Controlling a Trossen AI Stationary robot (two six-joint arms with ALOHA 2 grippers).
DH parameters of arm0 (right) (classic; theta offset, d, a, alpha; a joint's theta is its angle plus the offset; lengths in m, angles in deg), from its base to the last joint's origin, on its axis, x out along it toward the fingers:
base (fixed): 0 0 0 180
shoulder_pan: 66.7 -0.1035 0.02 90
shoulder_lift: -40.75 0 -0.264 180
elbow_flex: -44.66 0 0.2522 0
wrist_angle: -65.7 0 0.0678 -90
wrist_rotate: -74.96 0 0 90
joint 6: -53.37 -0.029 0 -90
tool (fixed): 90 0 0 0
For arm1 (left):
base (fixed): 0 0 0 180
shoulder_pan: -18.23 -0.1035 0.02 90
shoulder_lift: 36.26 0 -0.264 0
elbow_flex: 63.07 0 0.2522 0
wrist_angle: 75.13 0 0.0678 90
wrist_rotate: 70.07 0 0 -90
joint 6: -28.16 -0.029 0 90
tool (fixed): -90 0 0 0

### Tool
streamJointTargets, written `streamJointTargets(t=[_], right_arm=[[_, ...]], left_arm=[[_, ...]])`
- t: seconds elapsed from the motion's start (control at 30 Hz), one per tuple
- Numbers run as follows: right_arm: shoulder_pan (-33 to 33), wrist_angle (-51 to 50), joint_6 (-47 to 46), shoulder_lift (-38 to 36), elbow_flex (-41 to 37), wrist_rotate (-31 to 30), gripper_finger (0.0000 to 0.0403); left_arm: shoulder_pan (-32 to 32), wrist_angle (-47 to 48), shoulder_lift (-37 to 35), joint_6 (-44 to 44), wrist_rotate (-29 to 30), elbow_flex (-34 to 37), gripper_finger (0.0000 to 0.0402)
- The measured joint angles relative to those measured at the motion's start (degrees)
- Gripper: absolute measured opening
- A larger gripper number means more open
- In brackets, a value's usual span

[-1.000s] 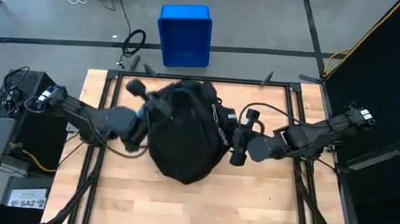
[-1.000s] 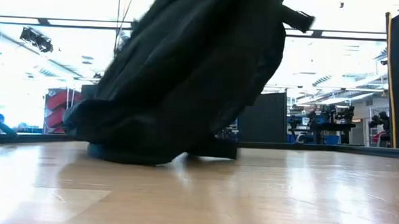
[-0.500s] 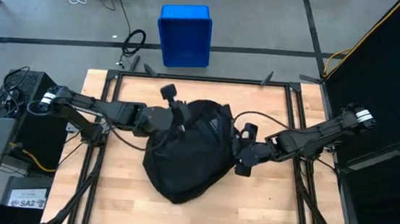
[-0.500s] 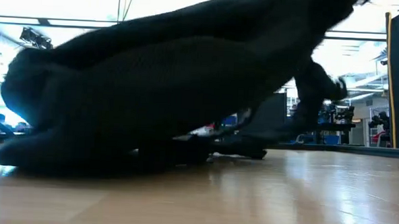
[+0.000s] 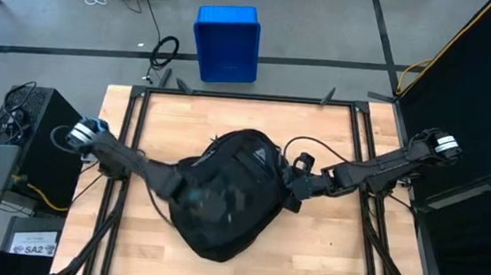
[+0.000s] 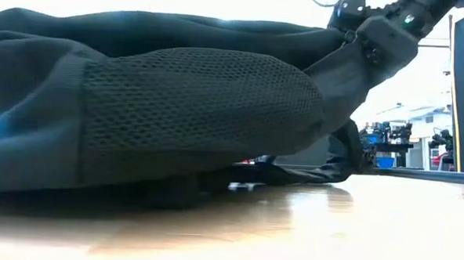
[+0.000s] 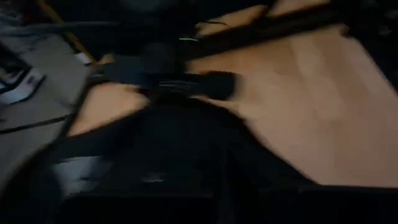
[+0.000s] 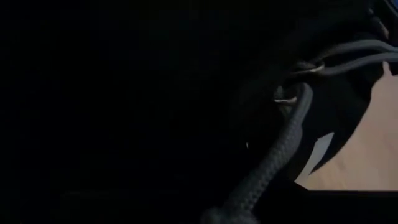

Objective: Unpack backpack
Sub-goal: Open the black backpack

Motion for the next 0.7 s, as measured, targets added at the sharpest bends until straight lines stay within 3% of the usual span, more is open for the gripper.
streamJointTargets(t=[0.23,0.33,0.47,0.7], right_arm=[[2.18,1.7,1.27,0.0,0.0,0.04,0.0],[2.84,2.37,1.62,0.0,0.0,0.04,0.0],[3.44,3.3,2.53,0.0,-0.02,0.38,0.0],[4.63,3.99,3.1,0.0,-0.02,1.01,0.0]], left_arm=[[7.79,-6.45,5.68,1.08,17.02,-0.04,0.0],[8.41,-7.34,7.43,3.53,16.23,-0.04,0.0001],[8.61,-8.09,9.1,4.11,8.5,-0.07,0.0024],[8.49,-6.31,10.32,5.23,9.17,-0.07,0.0136]])
